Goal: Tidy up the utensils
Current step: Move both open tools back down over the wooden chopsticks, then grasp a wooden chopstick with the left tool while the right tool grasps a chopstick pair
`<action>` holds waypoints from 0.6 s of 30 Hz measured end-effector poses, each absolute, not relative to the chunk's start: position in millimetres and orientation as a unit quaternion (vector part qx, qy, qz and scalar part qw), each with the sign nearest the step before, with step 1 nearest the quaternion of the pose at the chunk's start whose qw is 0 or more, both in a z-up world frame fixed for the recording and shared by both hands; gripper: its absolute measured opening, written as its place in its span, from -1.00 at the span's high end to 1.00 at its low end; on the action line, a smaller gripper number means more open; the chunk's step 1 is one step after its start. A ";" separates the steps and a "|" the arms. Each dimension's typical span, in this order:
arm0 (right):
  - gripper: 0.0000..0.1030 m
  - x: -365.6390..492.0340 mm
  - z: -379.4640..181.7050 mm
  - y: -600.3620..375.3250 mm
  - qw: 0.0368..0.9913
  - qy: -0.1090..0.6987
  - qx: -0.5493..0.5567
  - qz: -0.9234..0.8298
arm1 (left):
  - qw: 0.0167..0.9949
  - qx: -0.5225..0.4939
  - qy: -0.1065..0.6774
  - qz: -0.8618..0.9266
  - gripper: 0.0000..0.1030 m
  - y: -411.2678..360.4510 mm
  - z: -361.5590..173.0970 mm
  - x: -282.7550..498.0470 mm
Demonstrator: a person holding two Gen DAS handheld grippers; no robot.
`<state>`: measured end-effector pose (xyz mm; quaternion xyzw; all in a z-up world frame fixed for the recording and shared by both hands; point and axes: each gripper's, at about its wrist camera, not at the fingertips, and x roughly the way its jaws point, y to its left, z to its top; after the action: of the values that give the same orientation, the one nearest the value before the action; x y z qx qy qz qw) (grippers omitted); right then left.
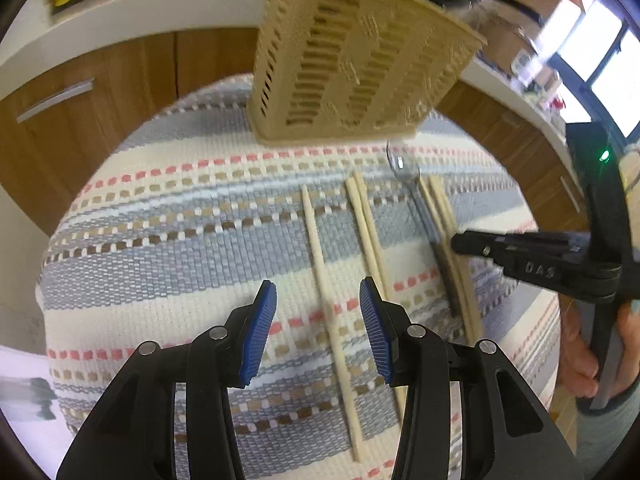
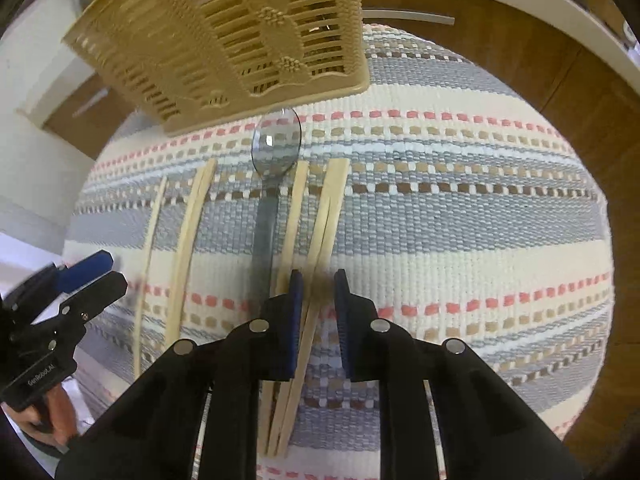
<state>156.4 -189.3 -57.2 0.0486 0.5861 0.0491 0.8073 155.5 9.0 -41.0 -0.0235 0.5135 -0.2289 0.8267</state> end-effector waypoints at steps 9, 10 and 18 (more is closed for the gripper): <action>0.73 153.0 -62.8 -154.9 0.778 0.626 -0.015 0.044 | 0.812 0.056 0.542 -0.209 0.20 -12.4 -49.7 166.5; 0.73 154.9 -63.4 -152.3 0.776 0.628 -0.019 0.048 | 0.811 0.071 0.543 -0.205 0.20 -17.7 -50.4 167.7; 0.76 172.6 -52.9 -142.4 0.786 0.612 -0.044 0.076 | 0.811 0.129 0.543 -0.175 0.53 -41.0 -51.7 175.5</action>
<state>172.6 -142.4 -52.9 -0.0439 0.6117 0.0755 0.7863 175.5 -41.0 -51.7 0.1288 0.5433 -0.1754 0.8108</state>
